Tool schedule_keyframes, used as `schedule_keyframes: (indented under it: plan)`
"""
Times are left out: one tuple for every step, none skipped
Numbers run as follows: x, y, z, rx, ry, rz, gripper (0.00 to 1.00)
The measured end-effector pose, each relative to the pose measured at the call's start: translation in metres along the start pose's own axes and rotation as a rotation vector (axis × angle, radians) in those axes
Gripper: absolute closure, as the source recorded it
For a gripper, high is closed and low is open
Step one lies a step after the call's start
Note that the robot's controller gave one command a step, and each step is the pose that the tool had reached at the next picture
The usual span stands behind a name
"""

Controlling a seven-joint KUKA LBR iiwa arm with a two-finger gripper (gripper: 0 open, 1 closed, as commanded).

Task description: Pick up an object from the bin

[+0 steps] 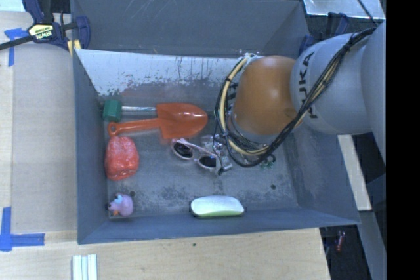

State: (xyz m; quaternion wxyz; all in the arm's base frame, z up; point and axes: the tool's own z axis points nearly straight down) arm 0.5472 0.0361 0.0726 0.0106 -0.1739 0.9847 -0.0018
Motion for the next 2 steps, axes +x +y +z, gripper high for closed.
schedule_keyframes:
  plan:
    - [0.0,0.009,-0.055,-0.002,0.009,0.017,1.0]
    - [0.008,0.006,-0.131,-0.002,0.009,0.03,1.0]
